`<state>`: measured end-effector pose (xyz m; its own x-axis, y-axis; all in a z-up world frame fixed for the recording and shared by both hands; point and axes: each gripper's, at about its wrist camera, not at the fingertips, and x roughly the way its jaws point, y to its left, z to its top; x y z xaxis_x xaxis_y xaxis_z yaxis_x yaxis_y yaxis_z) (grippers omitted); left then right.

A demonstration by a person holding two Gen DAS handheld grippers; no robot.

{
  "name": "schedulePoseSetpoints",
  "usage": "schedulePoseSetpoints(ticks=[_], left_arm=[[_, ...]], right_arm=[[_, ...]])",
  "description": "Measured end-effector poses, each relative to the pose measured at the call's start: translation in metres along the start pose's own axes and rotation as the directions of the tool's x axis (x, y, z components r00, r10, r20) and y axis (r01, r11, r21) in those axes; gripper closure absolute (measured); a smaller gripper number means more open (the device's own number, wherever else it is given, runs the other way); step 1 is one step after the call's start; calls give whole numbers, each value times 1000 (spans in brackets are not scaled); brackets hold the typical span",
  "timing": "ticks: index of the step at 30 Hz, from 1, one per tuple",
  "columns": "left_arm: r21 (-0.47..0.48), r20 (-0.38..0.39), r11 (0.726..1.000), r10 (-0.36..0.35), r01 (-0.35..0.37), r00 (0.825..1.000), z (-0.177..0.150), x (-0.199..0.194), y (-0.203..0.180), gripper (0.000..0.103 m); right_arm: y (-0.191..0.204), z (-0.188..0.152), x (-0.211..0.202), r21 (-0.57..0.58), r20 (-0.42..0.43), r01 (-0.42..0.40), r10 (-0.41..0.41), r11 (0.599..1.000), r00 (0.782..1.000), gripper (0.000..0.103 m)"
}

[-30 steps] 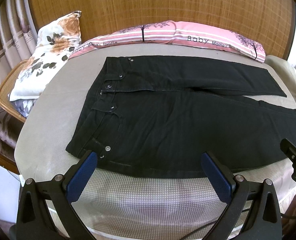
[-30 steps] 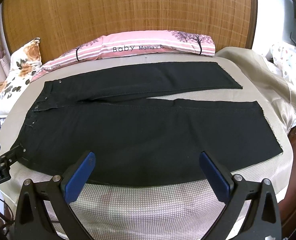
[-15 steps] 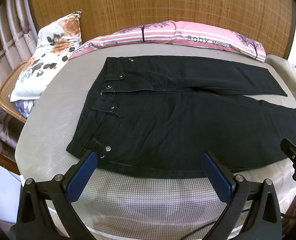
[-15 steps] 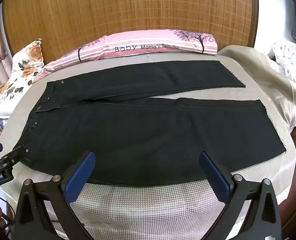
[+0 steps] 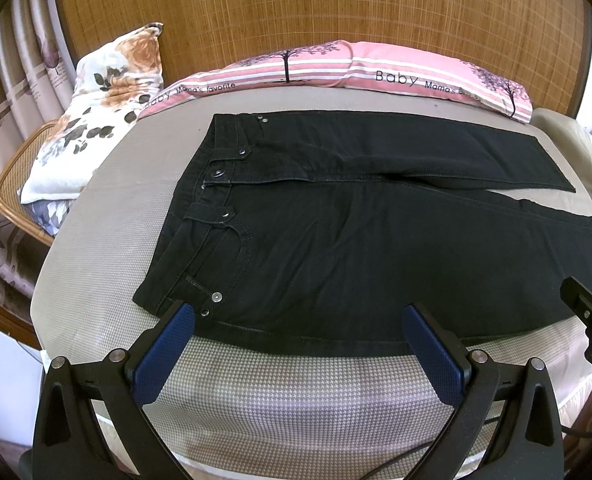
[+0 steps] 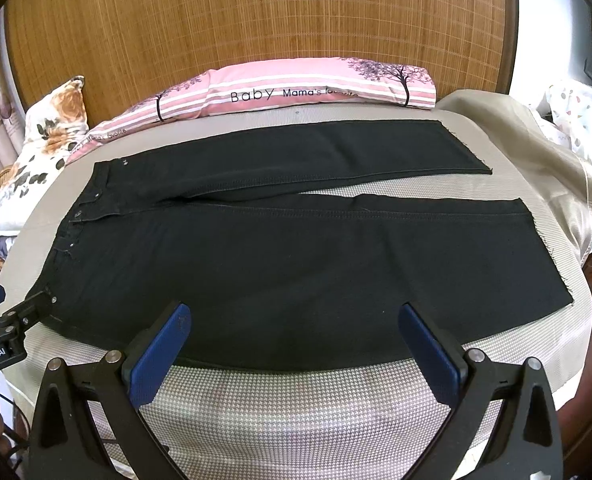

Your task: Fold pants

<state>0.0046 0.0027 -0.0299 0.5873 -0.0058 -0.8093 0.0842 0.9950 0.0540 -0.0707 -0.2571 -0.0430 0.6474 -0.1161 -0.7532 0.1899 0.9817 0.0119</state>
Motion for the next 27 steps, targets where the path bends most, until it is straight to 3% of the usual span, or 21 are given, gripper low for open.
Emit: schedulePoseSetpoints(ticks=[18, 24, 27], left_arm=[[-3, 0, 1000, -2, 2, 1000, 1, 2, 1, 0], [-51, 10, 999, -8, 8, 1000, 13, 5, 22, 0], [-88, 16, 996, 7, -5, 1000, 27, 10, 40, 0]], right_arm=[[8, 2, -1, -33, 21, -38, 38, 999, 999, 0], [1, 7, 9, 21, -37, -75, 76, 997, 996, 0], [-4, 13, 17, 46, -62, -50, 53, 998, 997, 0]])
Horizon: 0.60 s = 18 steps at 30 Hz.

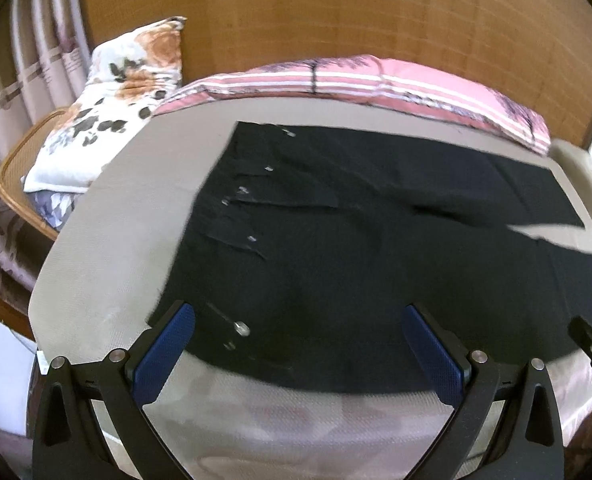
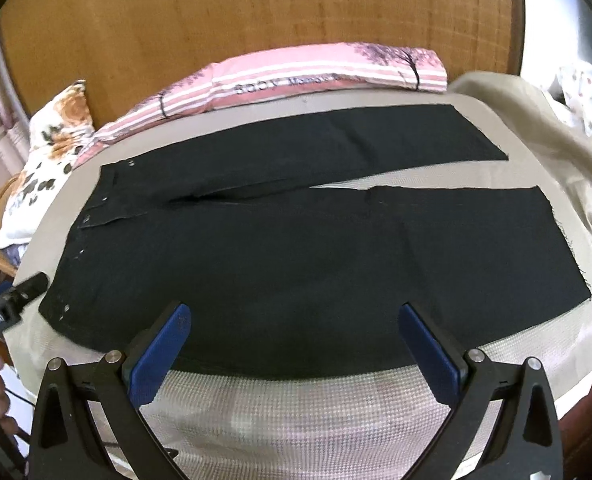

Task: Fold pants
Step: 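Grasp the black jeans waistband with the left tool while the right tool grasps the waistband corner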

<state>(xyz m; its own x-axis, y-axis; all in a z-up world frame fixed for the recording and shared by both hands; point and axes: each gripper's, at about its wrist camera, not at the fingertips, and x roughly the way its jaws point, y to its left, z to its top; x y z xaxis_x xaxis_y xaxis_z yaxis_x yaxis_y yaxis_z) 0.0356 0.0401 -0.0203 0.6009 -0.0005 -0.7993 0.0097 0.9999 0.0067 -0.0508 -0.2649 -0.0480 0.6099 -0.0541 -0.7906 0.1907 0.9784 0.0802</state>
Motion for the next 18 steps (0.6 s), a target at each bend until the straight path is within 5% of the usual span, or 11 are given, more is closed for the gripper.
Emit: schedulePoseSetpoints(ticks=[3, 8, 14, 18], left_arm=[[-43, 0, 999, 6, -6, 1000, 21, 8, 20, 1], [-90, 23, 996, 23, -21, 999, 64, 27, 55, 5], [-167, 26, 985, -40, 43, 999, 122, 69, 99, 20], [-210, 7, 967, -145, 143, 989, 152, 107, 119, 32]], right_arm=[[-1, 10, 8, 10, -7, 65, -65, 998, 998, 0], [7, 30, 22, -46, -12, 53, -53, 998, 999, 0], [26, 66, 33, -114, 65, -100, 108, 989, 992, 0], [39, 91, 58, -133, 15, -127, 130, 983, 991, 0]])
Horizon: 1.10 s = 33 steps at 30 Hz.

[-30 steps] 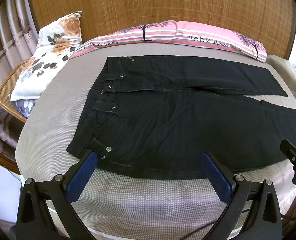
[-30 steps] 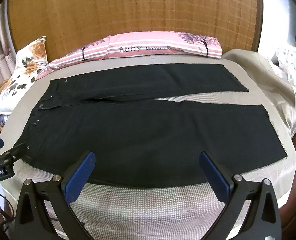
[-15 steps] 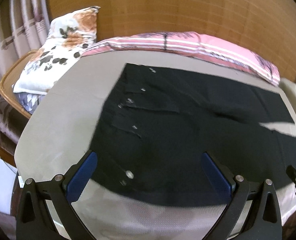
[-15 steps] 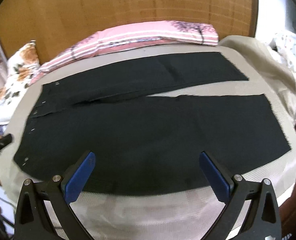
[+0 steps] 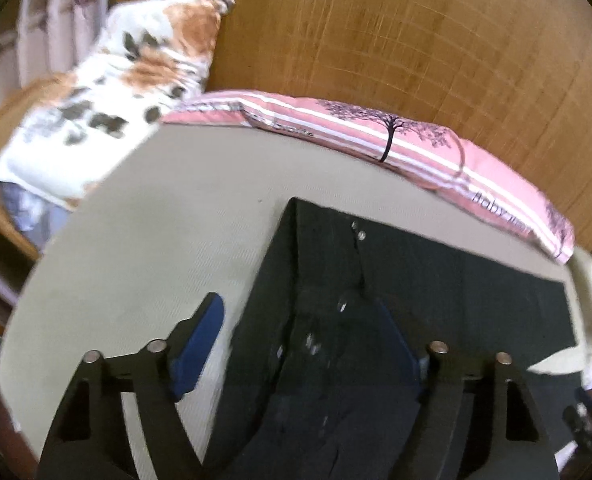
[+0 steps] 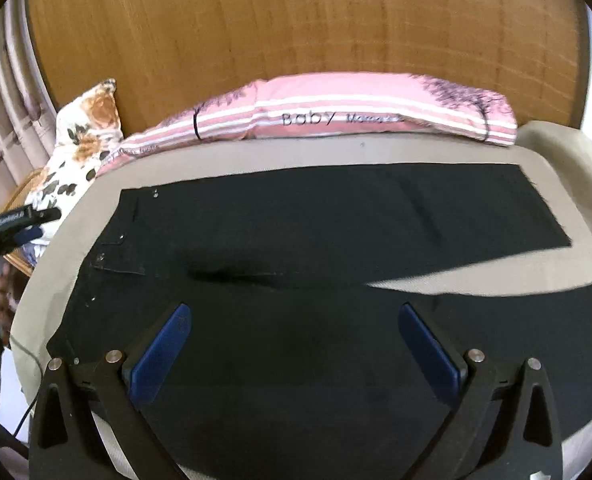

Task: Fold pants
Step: 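Grasp the black jeans waistband with the left tool while the right tool grasps the waistband corner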

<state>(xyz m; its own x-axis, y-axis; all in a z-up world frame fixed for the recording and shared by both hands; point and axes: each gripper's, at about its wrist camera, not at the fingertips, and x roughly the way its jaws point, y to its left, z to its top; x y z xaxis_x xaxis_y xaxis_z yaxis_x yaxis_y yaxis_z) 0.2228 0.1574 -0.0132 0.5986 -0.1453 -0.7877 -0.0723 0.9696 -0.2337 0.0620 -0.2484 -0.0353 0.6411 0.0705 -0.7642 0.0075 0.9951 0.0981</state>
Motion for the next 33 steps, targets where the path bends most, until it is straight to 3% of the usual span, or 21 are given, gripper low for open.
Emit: schedulePoseSetpoints(ticks=[3, 6, 11, 15, 22, 30, 33], left_arm=[[-38, -68, 994, -105, 103, 992, 21, 36, 12, 41], [-63, -126, 986, -160, 153, 979, 31, 67, 17, 46], [-170, -197, 953, -281, 249, 939, 42, 110, 31, 49], [-232, -223, 925, -353, 302, 909, 49, 133, 38, 58], [-259, -249, 914, -375, 311, 893, 56, 164, 43, 59], [-223, -245, 894, -436, 388, 866, 72, 180, 24, 66], [-231, -242, 890, -443, 392, 863, 76, 188, 20, 66]], right_arm=[[4, 12, 18, -4, -43, -2, 1, 1000, 999, 0], [4, 23, 37, 34, -70, -13, 16, 999, 997, 0], [8, 32, 67, 55, -108, -19, 25, 998, 994, 0], [14, 35, 87, 41, -144, -21, 26, 999, 989, 0], [20, 45, 113, 30, -173, -42, 47, 999, 984, 0], [21, 66, 131, 0, -156, -84, 83, 996, 984, 0], [23, 75, 139, -25, -155, -94, 89, 995, 984, 0]])
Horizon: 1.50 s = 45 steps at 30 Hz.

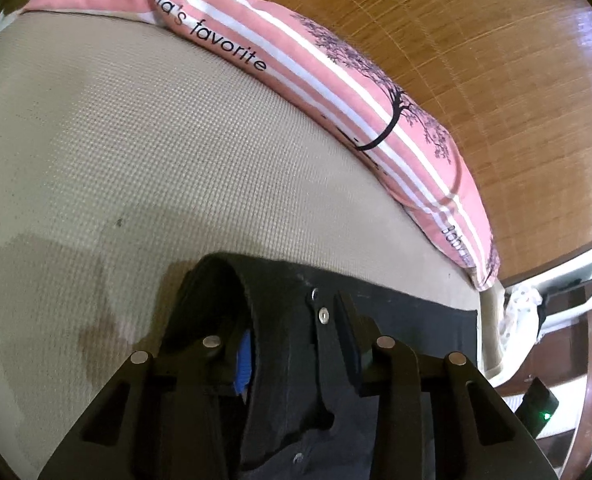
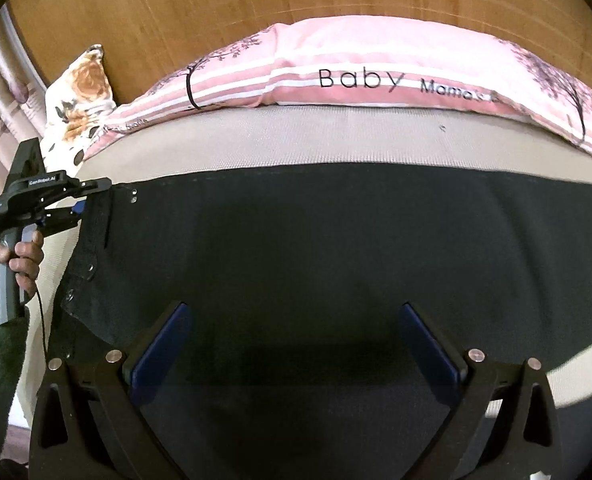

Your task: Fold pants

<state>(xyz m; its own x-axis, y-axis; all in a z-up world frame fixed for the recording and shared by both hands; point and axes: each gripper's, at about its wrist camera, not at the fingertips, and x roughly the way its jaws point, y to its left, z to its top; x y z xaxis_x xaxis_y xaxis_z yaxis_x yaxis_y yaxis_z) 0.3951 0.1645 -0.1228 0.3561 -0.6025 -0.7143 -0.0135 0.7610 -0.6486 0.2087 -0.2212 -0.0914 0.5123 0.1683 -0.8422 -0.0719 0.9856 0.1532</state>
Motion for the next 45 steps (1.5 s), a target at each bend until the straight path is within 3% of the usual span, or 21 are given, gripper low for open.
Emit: schedulePoseSetpoints(ticks=[5, 8, 11, 13, 20, 23, 28, 34, 38, 42, 45], left_arm=[[-43, 24, 999, 6, -5, 1000, 2, 8, 5, 66], [-26, 46, 999, 37, -36, 998, -2, 2, 7, 90], [-43, 71, 999, -4, 7, 997, -6, -7, 10, 92], [-16, 102, 1000, -22, 24, 995, -8, -17, 2, 93], [88, 194, 992, -109, 94, 975, -25, -48, -30, 95], [125, 216, 985, -144, 119, 966, -31, -58, -35, 95], [159, 242, 974, -197, 161, 950, -37, -74, -40, 95], [172, 263, 973, -195, 154, 945, -39, -85, -40, 95], [150, 264, 981, -160, 124, 951, -37, -78, -39, 95], [129, 270, 987, -131, 99, 954, -35, -71, -38, 95], [124, 272, 990, -102, 70, 957, -34, -68, -38, 95]], right_arm=[[-3, 14, 16, -23, -11, -16, 16, 1000, 1000, 0], [-7, 19, 29, -28, -45, -33, 31, 999, 998, 0], [-12, 29, 38, -82, -61, -59, 55, 995, 997, 9], [-15, 42, 43, -156, -97, -122, 108, 980, 989, 15], [-35, 100, 54, -270, -156, -260, 224, 927, 962, 15], [-39, 125, 69, -314, -242, -334, 265, 889, 933, 15], [-27, 154, 98, -376, -387, -466, 321, 801, 864, 19], [-10, 166, 126, -365, -542, -631, 395, 684, 742, 27], [-19, 164, 136, -348, -612, -671, 383, 655, 692, 38], [-45, 160, 133, -333, -642, -678, 369, 655, 672, 40], [-62, 154, 128, -333, -651, -665, 347, 668, 675, 53]])
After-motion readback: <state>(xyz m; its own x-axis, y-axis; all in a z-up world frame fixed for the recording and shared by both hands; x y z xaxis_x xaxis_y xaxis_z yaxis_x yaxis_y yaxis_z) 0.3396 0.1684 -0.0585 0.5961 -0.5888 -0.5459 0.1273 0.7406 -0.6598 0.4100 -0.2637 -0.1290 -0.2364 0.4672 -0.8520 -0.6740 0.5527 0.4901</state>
